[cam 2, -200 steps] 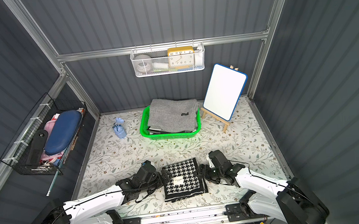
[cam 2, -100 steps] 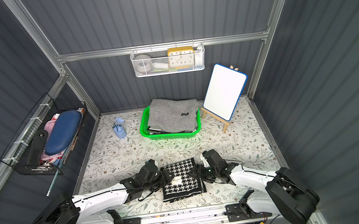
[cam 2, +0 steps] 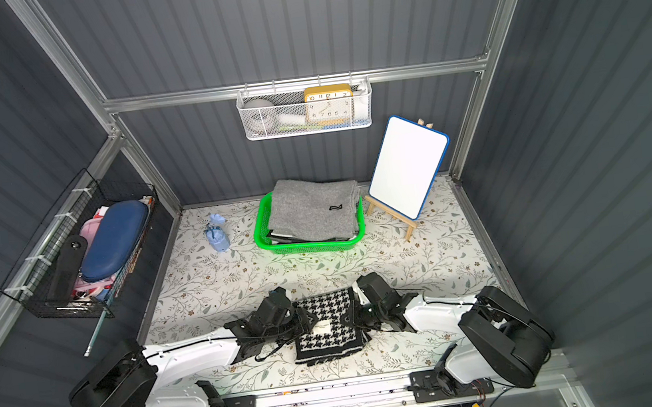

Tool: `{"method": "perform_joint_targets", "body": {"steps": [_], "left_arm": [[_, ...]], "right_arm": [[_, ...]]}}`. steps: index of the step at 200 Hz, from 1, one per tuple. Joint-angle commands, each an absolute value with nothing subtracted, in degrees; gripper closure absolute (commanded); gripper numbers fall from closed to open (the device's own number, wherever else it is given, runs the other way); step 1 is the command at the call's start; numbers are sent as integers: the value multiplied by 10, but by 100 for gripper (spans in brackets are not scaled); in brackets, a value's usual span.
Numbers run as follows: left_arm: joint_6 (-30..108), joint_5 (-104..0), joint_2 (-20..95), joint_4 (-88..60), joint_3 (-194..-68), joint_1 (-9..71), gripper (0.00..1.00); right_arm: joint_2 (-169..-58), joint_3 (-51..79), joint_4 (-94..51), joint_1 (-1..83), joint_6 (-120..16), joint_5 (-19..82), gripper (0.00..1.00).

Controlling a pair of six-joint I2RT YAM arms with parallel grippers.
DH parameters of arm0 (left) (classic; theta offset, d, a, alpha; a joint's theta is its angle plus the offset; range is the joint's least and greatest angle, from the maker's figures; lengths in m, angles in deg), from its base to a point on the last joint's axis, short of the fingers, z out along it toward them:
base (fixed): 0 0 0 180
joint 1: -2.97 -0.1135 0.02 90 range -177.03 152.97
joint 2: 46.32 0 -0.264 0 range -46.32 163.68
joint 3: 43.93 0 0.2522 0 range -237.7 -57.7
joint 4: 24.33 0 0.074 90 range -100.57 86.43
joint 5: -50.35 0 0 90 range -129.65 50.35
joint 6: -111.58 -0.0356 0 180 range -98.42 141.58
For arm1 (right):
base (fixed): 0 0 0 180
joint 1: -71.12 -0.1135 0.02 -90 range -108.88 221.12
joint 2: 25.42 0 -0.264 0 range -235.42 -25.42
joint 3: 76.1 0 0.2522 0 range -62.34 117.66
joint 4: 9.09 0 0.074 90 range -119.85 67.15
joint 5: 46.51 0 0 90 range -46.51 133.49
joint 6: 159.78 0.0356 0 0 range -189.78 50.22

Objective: Put the folded scarf in the basket
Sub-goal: Pick up the scarf at the center of the board, then place the scarf in the basket.

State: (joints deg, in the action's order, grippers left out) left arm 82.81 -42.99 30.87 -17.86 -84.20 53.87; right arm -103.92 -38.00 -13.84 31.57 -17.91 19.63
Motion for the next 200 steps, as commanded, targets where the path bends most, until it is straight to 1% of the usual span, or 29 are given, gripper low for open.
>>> {"method": "perform_joint_targets", "body": {"steps": [1, 13, 26, 41, 87, 91, 118, 140, 160, 200], "left_arm": [[808, -426, 272, -180, -852, 537, 31], [804, -421, 243, -180, -844, 537, 21], [800, -411, 212, -176, -838, 536, 13], [796, -389, 181, -159, -838, 536, 8], [782, -363, 135, -158, -841, 536, 5], [779, -361, 133, -159, -843, 536, 5], [772, -335, 125, -145, -852, 536, 5], [766, -320, 106, -142, -849, 537, 5], [764, -314, 89, -150, -837, 537, 4], [766, -318, 71, -168, -811, 536, 4]], "right_arm": [[-1018, -377, -168, 311, -190, 207, 100], [-992, -376, -183, 309, -196, 217, 100], [-958, -376, -202, 307, -203, 230, 100], [-906, -375, -223, 306, -214, 242, 100], [-782, -334, -293, 306, -263, 287, 100], [-774, -327, -300, 307, -268, 312, 100], [-747, -266, -367, 308, -307, 379, 100], [-752, -208, -403, 314, -343, 398, 100], [-772, -166, -402, 332, -360, 385, 100], [-874, -51, -400, 382, -384, 335, 100]]}}
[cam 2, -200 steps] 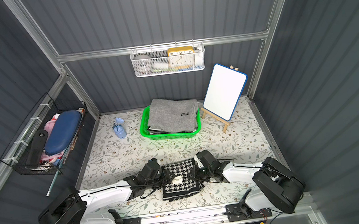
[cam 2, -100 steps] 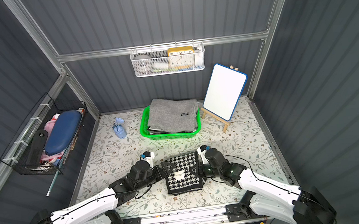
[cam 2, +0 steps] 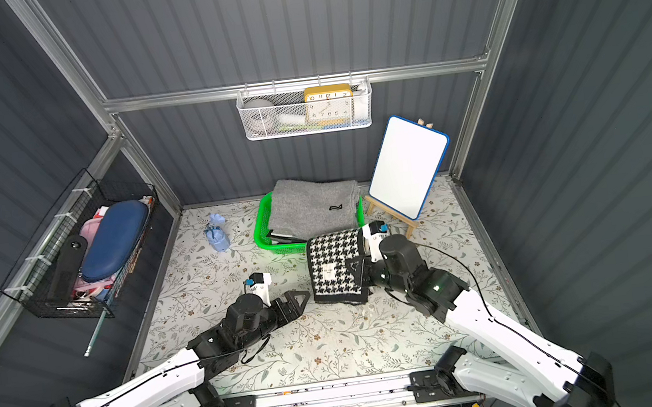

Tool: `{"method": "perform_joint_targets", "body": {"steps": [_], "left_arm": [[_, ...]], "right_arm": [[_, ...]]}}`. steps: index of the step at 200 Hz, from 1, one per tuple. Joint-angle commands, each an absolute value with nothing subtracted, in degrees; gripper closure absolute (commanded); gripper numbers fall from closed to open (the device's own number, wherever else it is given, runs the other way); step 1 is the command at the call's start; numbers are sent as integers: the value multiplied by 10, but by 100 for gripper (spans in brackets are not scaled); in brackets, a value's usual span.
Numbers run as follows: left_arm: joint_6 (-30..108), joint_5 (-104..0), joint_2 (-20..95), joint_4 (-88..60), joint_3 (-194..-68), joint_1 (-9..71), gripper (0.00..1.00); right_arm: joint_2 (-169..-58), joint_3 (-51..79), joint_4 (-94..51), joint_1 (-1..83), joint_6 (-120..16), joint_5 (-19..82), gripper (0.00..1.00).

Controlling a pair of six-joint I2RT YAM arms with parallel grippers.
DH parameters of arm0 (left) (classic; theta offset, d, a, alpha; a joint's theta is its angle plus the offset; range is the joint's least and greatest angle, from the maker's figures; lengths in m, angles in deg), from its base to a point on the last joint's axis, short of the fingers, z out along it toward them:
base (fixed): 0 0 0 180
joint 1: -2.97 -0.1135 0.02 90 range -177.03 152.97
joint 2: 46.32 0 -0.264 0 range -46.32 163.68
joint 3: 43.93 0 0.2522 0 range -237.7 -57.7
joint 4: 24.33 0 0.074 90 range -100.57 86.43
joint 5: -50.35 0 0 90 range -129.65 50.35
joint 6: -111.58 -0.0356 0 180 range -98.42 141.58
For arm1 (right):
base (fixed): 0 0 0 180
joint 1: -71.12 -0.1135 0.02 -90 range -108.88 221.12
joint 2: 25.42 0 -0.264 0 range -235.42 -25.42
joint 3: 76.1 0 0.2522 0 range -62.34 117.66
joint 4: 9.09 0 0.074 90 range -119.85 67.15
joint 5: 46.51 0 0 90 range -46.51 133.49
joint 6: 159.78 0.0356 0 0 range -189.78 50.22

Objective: Put the folded scarf in the basket
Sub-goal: Place the scarf in the basket.

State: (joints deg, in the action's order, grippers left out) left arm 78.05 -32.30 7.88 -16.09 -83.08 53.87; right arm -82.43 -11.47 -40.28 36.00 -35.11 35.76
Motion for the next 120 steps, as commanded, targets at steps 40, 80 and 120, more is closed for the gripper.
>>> {"method": "perform_joint_targets", "body": {"steps": [40, 80, 120], "left_arm": [[762, -325, 70, -186, -791, 536, 3], [763, -332, 95, -216, -775, 537, 2], [748, -346, 137, -239, -782, 536, 2]], "right_arm": [[-1016, 95, -379, 413, -377, 300, 100], [-1167, 251, -330, 424, -319, 234, 100], [-1302, 360, -279, 441, -258, 231, 100]]}}
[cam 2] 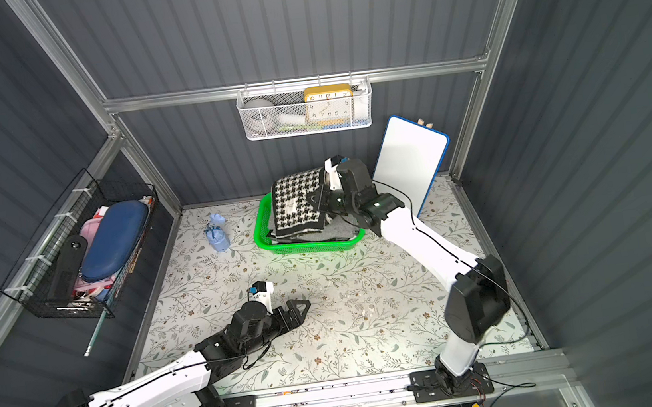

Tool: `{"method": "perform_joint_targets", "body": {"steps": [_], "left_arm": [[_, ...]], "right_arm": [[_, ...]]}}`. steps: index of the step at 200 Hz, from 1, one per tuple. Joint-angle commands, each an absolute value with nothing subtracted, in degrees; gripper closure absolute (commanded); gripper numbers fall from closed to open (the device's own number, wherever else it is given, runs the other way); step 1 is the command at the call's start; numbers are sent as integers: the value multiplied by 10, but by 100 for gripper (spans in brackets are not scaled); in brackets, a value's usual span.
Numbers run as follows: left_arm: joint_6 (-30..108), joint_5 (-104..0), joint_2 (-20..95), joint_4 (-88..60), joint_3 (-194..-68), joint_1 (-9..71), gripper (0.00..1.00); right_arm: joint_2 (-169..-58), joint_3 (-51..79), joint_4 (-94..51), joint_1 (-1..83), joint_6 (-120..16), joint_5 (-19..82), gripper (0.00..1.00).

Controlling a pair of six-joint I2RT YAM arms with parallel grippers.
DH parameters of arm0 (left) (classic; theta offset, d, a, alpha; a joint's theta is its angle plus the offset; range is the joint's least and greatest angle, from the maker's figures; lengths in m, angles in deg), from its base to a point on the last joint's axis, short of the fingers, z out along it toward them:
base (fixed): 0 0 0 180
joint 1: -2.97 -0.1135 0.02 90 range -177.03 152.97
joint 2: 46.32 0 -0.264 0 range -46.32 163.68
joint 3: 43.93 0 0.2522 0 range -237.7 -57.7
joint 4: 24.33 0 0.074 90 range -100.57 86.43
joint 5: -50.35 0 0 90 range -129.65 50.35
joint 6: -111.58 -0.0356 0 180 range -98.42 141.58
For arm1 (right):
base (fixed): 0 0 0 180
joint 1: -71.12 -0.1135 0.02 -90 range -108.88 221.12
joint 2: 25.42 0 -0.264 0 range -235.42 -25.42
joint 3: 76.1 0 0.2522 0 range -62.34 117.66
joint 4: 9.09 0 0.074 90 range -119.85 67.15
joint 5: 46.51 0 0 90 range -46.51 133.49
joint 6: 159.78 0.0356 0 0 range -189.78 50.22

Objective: Put the folded scarf in the basket
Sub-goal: Place the scarf in the basket.

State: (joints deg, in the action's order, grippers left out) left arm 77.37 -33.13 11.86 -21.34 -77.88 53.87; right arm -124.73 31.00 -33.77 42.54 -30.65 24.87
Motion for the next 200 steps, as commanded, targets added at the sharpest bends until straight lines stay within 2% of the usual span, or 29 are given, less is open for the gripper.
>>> {"method": "perform_joint_targets", "body": {"steps": [1, 50, 107, 134, 151, 166, 172, 186, 200], "left_arm": [[748, -346, 138, -239, -782, 536, 2], [731, -351, 171, -250, -794, 536, 2], [734, -353, 199, -255, -800, 537, 1], [735, -355, 194, -257, -804, 536, 1], [734, -350, 187, -250, -808, 536, 1], [733, -349, 180, -245, -809, 536, 1], [733, -347, 177, -239, -811, 536, 1], [734, -346, 168, -224, -818, 536, 1], [734, -345, 154, -209, -827, 537, 1]], "right_arm": [[-1305, 363, -279, 441, -257, 231, 100], [-1418, 363, -324, 505, -222, 207, 100], [-1461, 381, -441, 521, -311, 258, 100], [-1480, 432, -486, 521, -351, 281, 98], [-1484, 452, -516, 522, -366, 285, 91], [-1484, 457, -522, 521, -372, 287, 80], [-1483, 459, -530, 522, -375, 287, 75], [-1471, 461, -542, 522, -384, 287, 54], [-1449, 454, -548, 520, -392, 286, 45]]}}
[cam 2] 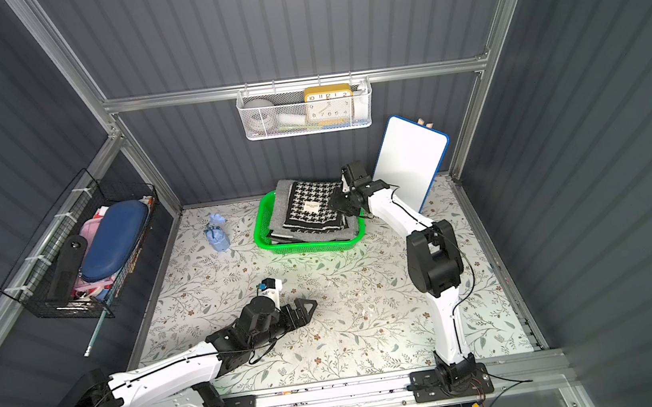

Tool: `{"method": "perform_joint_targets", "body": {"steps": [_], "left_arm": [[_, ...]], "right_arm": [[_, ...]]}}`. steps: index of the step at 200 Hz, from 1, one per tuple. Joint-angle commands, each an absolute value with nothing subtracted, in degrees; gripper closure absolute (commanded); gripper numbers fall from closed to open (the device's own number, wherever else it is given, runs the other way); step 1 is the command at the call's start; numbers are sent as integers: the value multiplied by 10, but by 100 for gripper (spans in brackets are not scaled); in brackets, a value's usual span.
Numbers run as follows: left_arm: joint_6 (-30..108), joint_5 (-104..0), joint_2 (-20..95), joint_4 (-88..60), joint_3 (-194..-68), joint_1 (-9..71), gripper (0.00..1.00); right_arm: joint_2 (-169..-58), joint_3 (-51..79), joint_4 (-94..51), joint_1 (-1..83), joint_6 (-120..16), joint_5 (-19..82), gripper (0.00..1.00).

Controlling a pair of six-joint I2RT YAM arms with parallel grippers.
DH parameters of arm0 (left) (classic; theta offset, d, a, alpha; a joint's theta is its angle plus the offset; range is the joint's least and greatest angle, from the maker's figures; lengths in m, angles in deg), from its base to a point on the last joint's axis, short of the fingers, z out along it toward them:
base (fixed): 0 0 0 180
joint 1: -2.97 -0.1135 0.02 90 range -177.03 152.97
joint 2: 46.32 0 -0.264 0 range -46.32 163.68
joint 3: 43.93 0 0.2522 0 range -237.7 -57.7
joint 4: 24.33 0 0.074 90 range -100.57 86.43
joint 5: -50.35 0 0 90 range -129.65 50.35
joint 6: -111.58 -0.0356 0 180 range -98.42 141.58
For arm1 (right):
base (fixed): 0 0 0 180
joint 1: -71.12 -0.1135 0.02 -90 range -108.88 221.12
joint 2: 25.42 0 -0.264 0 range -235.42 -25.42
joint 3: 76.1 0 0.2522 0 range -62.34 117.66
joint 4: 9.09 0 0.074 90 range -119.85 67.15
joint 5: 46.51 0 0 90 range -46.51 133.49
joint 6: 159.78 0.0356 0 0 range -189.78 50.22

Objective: Put the folded scarf in the basket
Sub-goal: Place the scarf in the basket, then reset both arms

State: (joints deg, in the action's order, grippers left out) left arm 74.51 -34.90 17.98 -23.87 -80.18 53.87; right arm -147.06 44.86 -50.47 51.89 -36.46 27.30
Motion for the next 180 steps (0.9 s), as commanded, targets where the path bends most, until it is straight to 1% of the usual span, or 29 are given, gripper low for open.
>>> {"method": "perform_joint_targets", "body": {"steps": [1, 9, 39, 46, 64, 79, 105, 114, 146, 180], "left_arm": [[735, -345, 153, -208, -827, 536, 1], [734, -345, 144, -205, -831, 537, 1], [730, -338, 122, -180, -848, 536, 1], [727, -336, 121, -168, -857, 536, 1], [709, -335, 114, -142, -882, 536, 1], [687, -331, 102, -127, -903, 537, 1], [637, -310, 76, -109, -941, 536, 1], [616, -306, 67, -110, -952, 537, 1], [540, -264, 64, -80, -1008, 536, 1], [490, -205, 81, -53, -1064, 536, 1]], "right_arm": [[-1448, 453, -549, 520, -392, 286, 44], [-1433, 446, -553, 520, -395, 285, 42], [-1342, 380, -550, 511, -409, 287, 39], [-1319, 357, -546, 507, -414, 310, 38], [-1247, 308, -544, 499, -432, 317, 35], [-1186, 266, -546, 497, -443, 318, 35], [-1048, 166, -521, 497, -453, 332, 34], [-994, 121, -494, 497, -453, 346, 34], [-804, 0, -446, 497, -469, 418, 27], [-655, -105, -425, 497, -501, 513, 21]]}}
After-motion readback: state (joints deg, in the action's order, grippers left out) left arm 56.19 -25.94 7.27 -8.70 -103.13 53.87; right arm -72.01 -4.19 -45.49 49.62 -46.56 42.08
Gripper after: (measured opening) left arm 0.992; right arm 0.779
